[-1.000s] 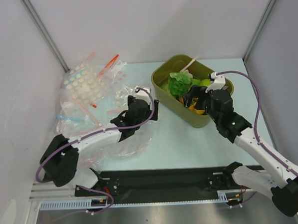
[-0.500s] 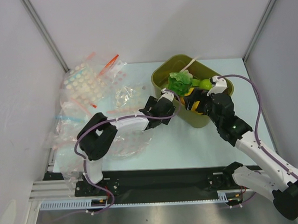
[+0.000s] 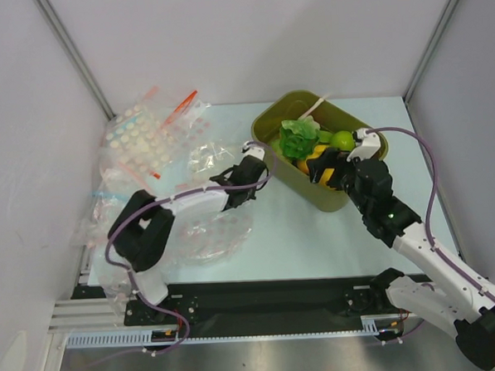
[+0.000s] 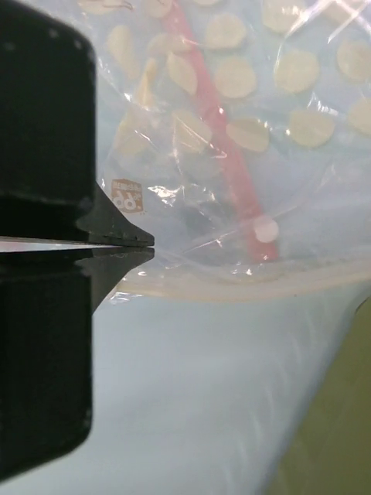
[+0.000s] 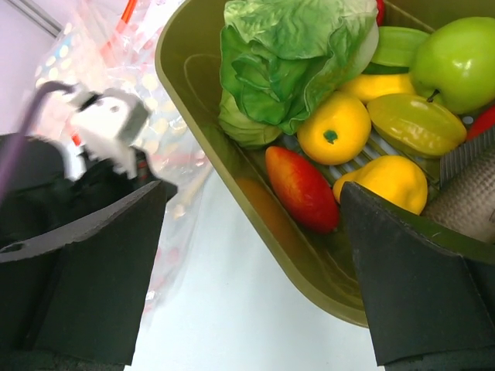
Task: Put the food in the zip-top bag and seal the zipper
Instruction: Pick up the zipper food storage bag at the center of the board.
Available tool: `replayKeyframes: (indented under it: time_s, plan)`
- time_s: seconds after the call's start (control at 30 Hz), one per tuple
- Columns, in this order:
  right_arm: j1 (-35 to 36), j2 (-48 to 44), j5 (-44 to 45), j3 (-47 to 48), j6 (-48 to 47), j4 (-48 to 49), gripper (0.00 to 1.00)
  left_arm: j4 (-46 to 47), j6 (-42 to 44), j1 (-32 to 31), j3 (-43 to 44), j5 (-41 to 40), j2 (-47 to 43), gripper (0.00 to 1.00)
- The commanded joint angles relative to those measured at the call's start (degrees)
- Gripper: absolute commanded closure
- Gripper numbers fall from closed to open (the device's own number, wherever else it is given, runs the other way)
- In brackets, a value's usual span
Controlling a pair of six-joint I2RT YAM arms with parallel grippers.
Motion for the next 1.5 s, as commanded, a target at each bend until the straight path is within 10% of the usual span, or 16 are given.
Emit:
replayKeyframes:
  time_s: [0.0,0.4,0.53,0.7,1.47]
  plan:
    - [0.03,0.65,-1.5,-0.22,-0.38,4.04,0.0,0.91,-2.0,-0.18,-5.31,1.02,-13.75,1.0]
    - [1.43,0.65,-14.83,-4.53,-1.52,13.52,0.02,17.77,-5.35,-0.18,-26.77,4.71,-43.23,0.97]
    - [4.16,2.93,-12.94,-3.22,-2.84,13.36,0.03,16.31,-2.8,-0.18,-25.66,5.85,-40.45,0.28]
    - [4.52,2.59,-10.21,-3.65,-2.66,13.09,0.03,10.06,-1.22,-0.27,-16.18,5.24,-25.0,0.05]
    - [4.52,0.74,-5.02,-4.62,-2.22,12.57,0.02,-5.67,1.78,-1.67,3.26,2.78,0.96,0.27]
